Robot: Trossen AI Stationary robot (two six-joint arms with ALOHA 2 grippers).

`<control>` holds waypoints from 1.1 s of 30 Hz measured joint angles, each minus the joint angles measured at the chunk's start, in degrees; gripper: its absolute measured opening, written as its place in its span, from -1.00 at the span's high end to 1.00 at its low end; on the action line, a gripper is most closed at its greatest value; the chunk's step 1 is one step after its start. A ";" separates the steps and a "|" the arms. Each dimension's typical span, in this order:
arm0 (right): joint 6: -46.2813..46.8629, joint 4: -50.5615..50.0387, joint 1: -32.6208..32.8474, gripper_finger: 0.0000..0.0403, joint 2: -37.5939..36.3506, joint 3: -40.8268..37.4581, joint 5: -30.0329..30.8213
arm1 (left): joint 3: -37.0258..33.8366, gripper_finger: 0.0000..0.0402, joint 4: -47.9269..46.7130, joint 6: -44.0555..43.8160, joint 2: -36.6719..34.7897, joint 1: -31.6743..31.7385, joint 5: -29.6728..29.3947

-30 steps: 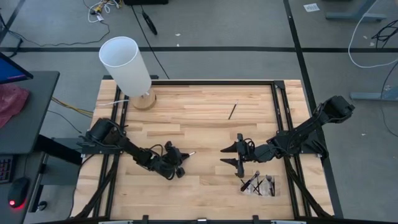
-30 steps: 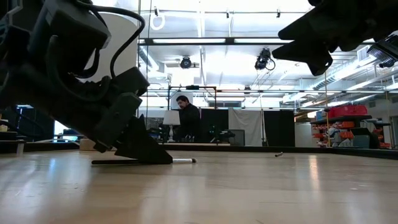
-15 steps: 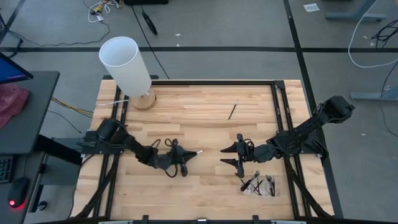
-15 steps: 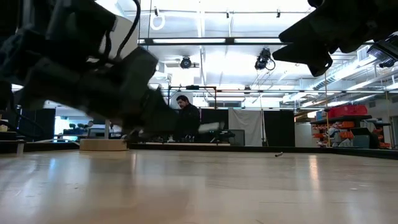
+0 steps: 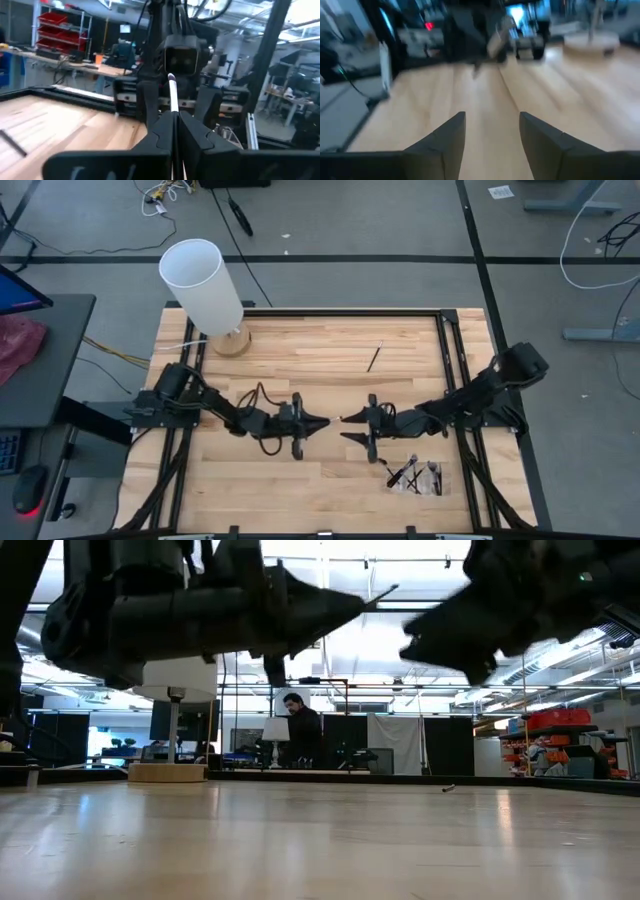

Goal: Pick & Place Makeup Supplies
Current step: Put the silver makeup brush into the transparent organizer

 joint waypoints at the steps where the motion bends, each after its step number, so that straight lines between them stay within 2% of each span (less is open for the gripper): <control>1: -1.79 3.75 -0.16 0.07 1.19 0.00 0.00 | 0.47 0.93 -0.07 0.48 0.03 0.01 0.65; 6: -8.57 17.98 -0.21 0.07 4.79 0.02 -0.10 | 3.35 0.91 -1.03 2.48 0.04 -0.52 2.68; 15: -13.02 24.56 1.34 0.11 4.68 0.02 -0.18 | 3.67 0.91 -0.98 3.29 0.04 -1.06 2.60; 33: -13.29 23.84 1.16 0.76 4.68 1.22 -1.27 | 3.69 0.90 -0.72 3.25 0.04 -1.06 2.72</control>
